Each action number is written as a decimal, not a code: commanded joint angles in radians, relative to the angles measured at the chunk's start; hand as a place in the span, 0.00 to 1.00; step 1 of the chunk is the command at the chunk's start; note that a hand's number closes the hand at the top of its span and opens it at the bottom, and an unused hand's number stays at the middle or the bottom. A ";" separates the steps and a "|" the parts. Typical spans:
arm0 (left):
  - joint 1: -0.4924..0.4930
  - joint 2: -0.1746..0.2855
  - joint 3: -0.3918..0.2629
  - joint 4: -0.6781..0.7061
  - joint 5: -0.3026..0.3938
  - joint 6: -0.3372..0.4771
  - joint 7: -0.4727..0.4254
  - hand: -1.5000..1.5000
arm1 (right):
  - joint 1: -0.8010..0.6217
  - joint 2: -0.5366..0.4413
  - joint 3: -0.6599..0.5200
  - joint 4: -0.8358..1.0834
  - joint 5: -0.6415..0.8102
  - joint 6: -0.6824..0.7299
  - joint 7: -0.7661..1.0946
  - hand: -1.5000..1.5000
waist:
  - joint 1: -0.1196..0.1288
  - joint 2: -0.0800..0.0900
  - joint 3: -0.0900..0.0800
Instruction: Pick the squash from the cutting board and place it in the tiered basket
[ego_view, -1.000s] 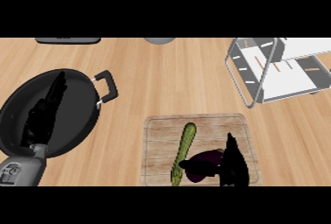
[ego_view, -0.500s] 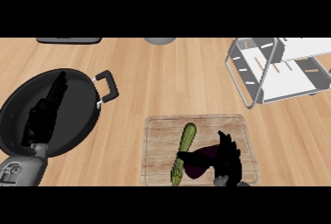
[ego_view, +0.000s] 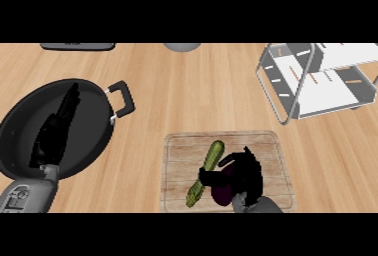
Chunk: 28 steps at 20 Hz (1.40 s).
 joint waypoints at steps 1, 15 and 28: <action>0.014 -0.003 -0.008 -0.048 0.002 -0.007 0.035 0.50 | -0.030 0.034 0.030 0.030 -0.048 -0.145 0.220 1.00 | 0.012 0.011 0.018; 0.014 0.016 0.037 -0.006 0.009 -0.036 -0.006 0.50 | -0.199 -0.179 0.240 -0.193 -0.062 0.236 -0.514 1.00 | -0.009 0.008 0.017; 0.021 0.001 0.055 0.012 -0.006 -0.044 -0.013 0.50 | -0.309 -0.333 -0.136 -0.547 0.031 0.188 -0.498 1.00 | -0.016 0.010 0.017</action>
